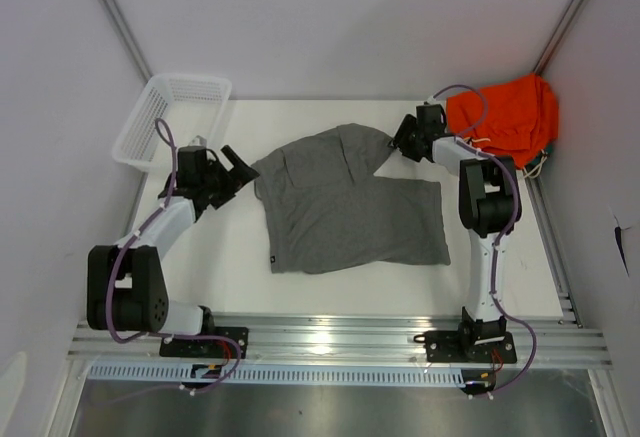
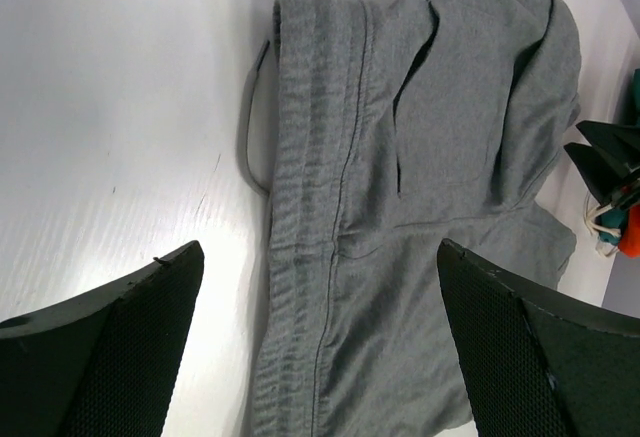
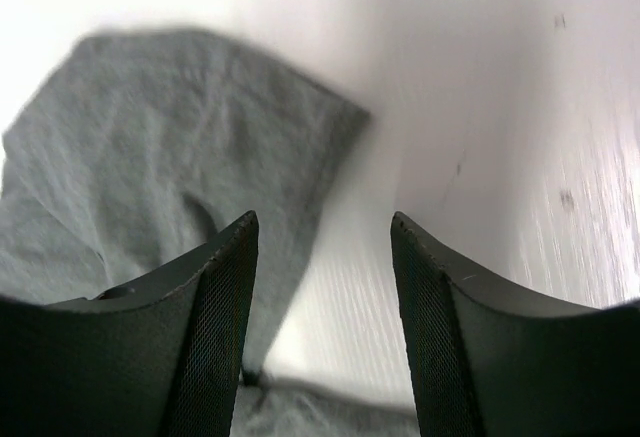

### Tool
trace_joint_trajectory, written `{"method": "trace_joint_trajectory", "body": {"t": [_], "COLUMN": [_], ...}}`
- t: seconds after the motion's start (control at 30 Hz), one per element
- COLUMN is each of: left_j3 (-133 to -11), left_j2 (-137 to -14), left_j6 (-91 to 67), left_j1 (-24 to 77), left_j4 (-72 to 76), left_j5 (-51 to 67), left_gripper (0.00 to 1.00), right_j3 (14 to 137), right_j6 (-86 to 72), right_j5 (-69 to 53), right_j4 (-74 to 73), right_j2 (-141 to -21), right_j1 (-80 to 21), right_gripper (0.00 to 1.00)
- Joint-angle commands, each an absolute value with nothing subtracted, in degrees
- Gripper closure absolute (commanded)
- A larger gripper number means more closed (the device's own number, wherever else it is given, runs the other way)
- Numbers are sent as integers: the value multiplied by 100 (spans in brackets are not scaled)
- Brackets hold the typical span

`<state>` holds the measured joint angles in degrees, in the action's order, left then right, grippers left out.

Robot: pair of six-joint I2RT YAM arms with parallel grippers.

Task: Fold and stack the shorts
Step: Flatten the shorts out

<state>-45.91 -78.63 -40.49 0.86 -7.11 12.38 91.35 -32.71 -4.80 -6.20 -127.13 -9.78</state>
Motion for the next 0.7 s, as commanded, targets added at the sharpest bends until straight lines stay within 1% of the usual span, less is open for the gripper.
{"method": "trace_joint_trajectory", "body": {"t": [0.0, 0.1, 0.17, 0.23, 0.27, 0.33, 0.37, 0.43, 0.47, 0.5, 0.53, 0.67], "left_j3": [-4983, -5089, -5106, -5098, -5089, -5098, -5115, -5159, -5159, -5177, -5177, -5159], "left_j2": [-8068, -8235, -8288, -8297, -8314, -8332, -8341, -8420, -8446, -8481, -8499, -8552], "left_j6": [-4052, -4078, -4078, -4078, -4078, -4061, -4061, -4043, -4043, -4043, -4043, -4043], "left_j1": [18, 18, 18, 18, 18, -175, -184, -228, -246, -255, -272, -281], "left_j4": [-475, -457, -422, -378, -378, -352, -343, -360, -352, -334, -334, -273], "left_j5": [1380, 1389, 1424, 1433, 1433, 1450, 1468, 1520, 1529, 1564, 1564, 1608], "left_gripper": [1, 1, 1, 1, 1, 1, 1, 1, 1, 1, 1, 1], "right_j3": [9544, 9729, 9826, 9922, 9984, 9949, 9906, 9862, 9748, 9643, 9511, 8633], "right_j6": [-3489, -3691, -3779, -3788, -3779, -3823, -3849, -3928, -3946, -3998, -4008, -3982], "right_j5": [-334, -334, -334, -352, -317, -220, -228, -211, -185, -45, 0, 701], "right_j4": [-615, -554, -501, -553, -571, -493, -466, -414, -378, -343, -212, 193], "right_j2": [-13069, -13262, -13333, -13447, -13473, -13482, -13491, -13491, -13456, -13404, -13212, -12519], "right_j1": [-958, -923, -932, -967, -1010, -1037, -1046, -1046, -1037, -1020, -1002, -914], "right_gripper": [42, 44, 51, 54, 58, 63, 70, 79, 91, 97, 100, 100]}}
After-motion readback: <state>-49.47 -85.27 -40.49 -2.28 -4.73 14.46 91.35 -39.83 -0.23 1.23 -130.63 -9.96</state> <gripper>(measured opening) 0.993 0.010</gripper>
